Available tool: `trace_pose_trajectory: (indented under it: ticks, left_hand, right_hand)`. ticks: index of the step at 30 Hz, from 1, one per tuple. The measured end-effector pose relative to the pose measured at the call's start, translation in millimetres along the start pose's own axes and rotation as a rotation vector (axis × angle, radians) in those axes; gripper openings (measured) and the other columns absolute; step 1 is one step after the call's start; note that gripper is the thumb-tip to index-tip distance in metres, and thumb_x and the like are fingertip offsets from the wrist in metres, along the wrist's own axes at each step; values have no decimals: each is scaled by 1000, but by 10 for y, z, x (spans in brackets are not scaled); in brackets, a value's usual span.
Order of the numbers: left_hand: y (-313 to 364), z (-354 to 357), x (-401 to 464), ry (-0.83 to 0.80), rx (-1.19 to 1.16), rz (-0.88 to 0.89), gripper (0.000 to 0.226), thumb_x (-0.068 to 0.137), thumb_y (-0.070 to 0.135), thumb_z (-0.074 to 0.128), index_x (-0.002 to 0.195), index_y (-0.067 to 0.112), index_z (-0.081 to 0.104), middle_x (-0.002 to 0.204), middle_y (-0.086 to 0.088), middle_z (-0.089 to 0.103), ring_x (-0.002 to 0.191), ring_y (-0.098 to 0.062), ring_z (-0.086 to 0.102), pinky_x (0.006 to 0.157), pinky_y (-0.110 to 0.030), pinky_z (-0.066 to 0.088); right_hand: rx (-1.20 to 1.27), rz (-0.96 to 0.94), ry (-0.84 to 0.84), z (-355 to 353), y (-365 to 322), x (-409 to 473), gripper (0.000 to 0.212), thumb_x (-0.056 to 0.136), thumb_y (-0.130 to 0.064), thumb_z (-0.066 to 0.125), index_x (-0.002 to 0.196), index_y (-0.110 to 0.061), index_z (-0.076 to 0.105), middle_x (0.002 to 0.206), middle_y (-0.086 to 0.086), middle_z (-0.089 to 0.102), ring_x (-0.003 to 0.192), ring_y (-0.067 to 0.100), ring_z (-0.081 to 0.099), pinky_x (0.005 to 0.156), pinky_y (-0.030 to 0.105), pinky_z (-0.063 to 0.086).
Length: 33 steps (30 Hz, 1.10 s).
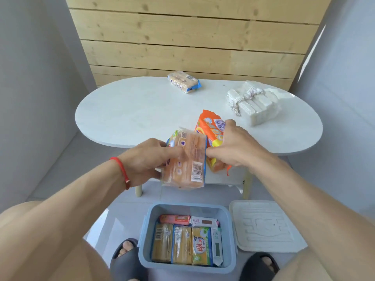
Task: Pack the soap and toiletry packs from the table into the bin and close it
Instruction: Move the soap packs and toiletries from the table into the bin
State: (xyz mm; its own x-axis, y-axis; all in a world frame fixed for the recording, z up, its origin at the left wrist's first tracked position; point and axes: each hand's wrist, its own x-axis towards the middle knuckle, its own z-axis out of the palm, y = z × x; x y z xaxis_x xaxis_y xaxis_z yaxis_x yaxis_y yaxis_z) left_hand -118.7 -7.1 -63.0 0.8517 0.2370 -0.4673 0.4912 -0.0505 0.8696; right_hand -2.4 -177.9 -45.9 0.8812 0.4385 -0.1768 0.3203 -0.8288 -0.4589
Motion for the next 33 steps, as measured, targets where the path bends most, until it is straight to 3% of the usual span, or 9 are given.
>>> trace_pose_trajectory:
  ticks: [4,6,8,12,17,24,26,30,33]
  left_hand:
    - [-412,-8,-35,-178,-42,-122,39,64,18,75,101,7,75,95,-11,78,75,-17,74,63,-28,59]
    - [-638,-7,-12,-210,12,-202,49,59,19,78,105,6,73,101,-13,78,82,-18,74,72,-32,60]
    - [-866,32,28,-205,96,-281,44,60,19,79,101,7,72,97,-12,79,84,-20,76,76,-37,61]
    - [-1338,218,186,-65,348,-405,34,62,29,82,88,11,71,85,-7,79,82,-24,76,75,-43,64]
    - [-1770,458,361,137,706,-423,75,58,61,77,110,15,48,81,4,57,68,-12,60,50,-25,47]
    - [-2275,696,470,281,964,-332,104,68,55,73,145,9,20,119,-13,60,108,-32,58,80,-38,51]
    - [-2322,721,478,262,1035,-293,92,76,57,64,146,15,22,122,-16,58,109,-33,56,81,-38,49]
    - [-2358,746,487,248,1094,-240,59,87,53,52,133,18,40,117,-17,53,100,-32,59,78,-34,48]
    - [-2425,724,500,211,1193,-204,50,90,48,49,127,14,48,123,-14,40,101,-31,58,82,-35,48]
  right_hand:
    - [159,-27,-43,153,153,-310,70,69,-36,82,124,-18,43,114,2,58,92,18,63,61,32,59]
    - [221,-18,-53,319,268,-436,65,67,-35,83,116,-21,43,108,-3,56,80,4,58,46,19,48]
    - [231,43,-104,520,403,-517,66,59,-40,82,111,-20,48,103,-7,59,81,3,60,52,22,45]
    - [416,280,-383,1042,717,-572,41,58,-25,83,97,-16,73,91,5,78,80,21,76,58,37,62]
    - [447,450,-460,1704,973,-631,51,56,-23,88,104,-18,71,96,7,78,83,25,77,68,45,66]
    - [619,598,-401,2378,1044,-652,40,70,-22,83,106,-14,70,92,8,77,70,23,77,45,27,56]
    - [704,618,-419,2465,1066,-596,42,74,-22,83,113,-14,67,97,9,77,78,24,77,52,30,60]
    - [820,630,-536,2609,1178,-541,40,85,-22,81,122,-19,65,110,4,77,101,23,74,95,47,59]
    - [572,465,-612,2715,1231,-594,32,94,-31,72,123,-17,70,110,-1,77,102,18,72,96,39,57]
